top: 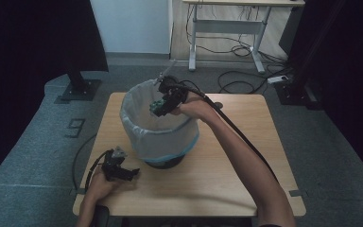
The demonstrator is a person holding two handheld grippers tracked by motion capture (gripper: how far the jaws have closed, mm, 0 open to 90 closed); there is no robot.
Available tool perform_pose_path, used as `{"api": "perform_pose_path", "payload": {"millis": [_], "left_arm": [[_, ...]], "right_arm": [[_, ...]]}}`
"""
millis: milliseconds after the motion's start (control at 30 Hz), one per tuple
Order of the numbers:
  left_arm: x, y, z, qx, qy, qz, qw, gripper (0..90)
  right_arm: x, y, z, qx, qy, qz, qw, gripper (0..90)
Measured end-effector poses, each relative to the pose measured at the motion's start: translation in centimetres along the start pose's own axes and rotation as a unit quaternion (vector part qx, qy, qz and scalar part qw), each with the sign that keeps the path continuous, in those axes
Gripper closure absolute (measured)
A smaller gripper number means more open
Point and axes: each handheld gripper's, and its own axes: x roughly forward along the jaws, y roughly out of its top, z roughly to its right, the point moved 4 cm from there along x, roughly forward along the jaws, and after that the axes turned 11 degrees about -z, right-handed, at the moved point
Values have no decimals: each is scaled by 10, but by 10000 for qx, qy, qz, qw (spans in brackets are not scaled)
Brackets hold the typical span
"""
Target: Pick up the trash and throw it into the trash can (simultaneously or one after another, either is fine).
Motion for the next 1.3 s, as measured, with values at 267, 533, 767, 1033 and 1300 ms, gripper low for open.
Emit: {"api": "perform_pose_path", "payload": {"millis": [267, 533, 767, 1033, 1300], "left_arm": [[0, 0, 0, 0, 1, 0, 10000, 0], [0, 0, 0, -1, -2, 1, 10000, 0], [0, 0, 0, 1, -1, 0, 10000, 0], [0, 0, 0, 1, 0, 0, 10000, 0], [0, 0, 0, 1, 0, 0, 10000, 0]], "right_arm": [[0, 1, -1, -6, -117, 153, 9998, 99], [-9, -4, 2, 25, -148, 134, 9998, 13], [-18, -8, 1, 32, -191, 261, 9995, 6], [-25, -19, 4, 109, -144, 394, 9991, 0], [-35, -30, 7, 201, -154, 503, 9984, 0]]}}
